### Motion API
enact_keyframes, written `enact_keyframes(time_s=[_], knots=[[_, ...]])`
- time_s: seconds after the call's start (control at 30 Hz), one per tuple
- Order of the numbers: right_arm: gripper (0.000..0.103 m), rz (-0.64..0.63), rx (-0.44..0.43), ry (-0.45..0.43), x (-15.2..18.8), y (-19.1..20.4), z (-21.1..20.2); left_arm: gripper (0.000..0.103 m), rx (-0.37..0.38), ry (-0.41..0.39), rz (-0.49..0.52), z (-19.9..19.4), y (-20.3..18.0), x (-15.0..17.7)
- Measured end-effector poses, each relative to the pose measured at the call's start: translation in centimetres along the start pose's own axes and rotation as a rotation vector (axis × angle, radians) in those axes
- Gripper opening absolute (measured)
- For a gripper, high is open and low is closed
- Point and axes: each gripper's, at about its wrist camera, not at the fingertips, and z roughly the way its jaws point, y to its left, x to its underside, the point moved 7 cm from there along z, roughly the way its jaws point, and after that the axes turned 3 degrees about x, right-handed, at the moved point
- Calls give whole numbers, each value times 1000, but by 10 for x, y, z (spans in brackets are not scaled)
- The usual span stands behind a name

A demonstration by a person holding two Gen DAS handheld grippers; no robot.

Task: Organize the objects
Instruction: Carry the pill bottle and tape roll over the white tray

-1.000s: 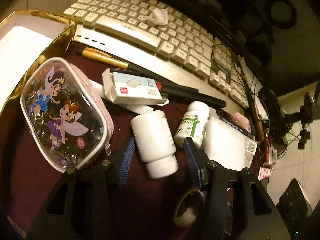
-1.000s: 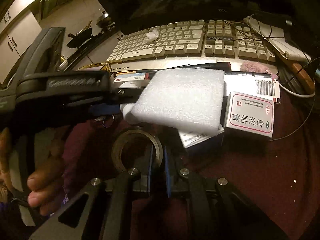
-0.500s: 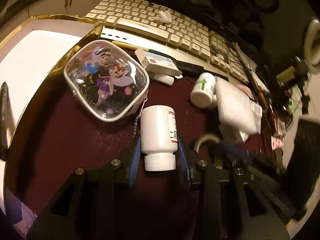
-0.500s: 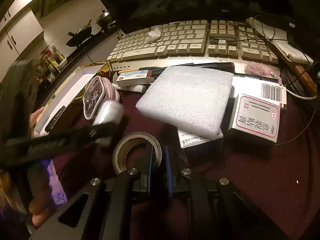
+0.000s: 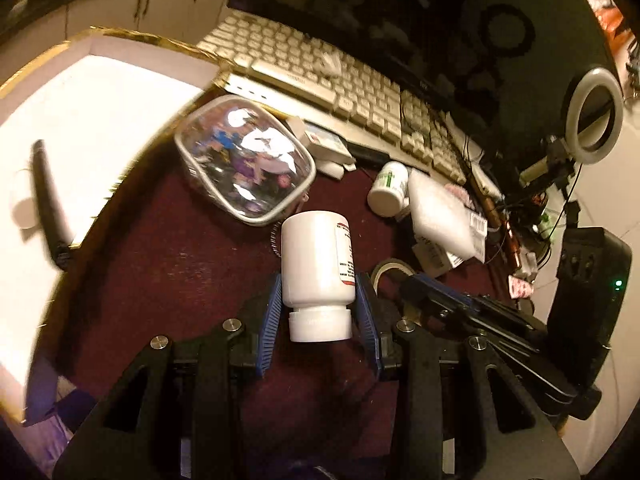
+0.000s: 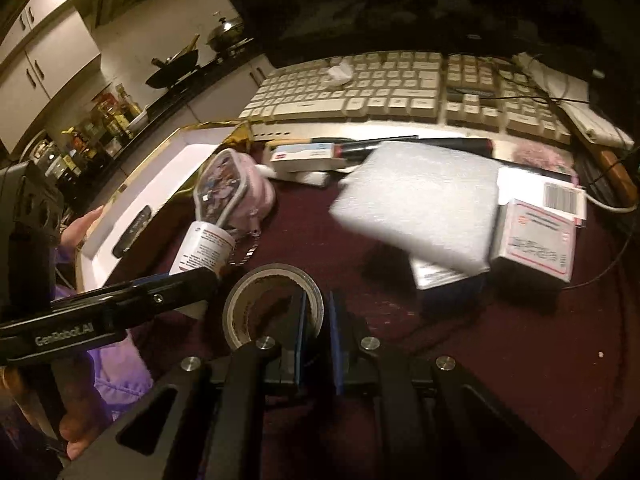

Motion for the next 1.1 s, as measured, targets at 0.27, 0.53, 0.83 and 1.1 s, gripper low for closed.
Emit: enact_keyframes(time_s=[0.27, 0.53, 0.83, 1.1], knots=[[9, -34, -101, 0, -9, 41, 2, 36, -16, -74, -98, -46, 33, -9], [9, -180, -147, -2, -31, 104, 18, 36, -107, -161, -224, -85, 99, -26], [9, -299, -155, 50, -40, 155, 49, 36, -190, -180, -337, -102, 162, -19], [9, -357, -134, 65, -42, 180, 59, 36, -195, -164, -351, -96, 173, -21]])
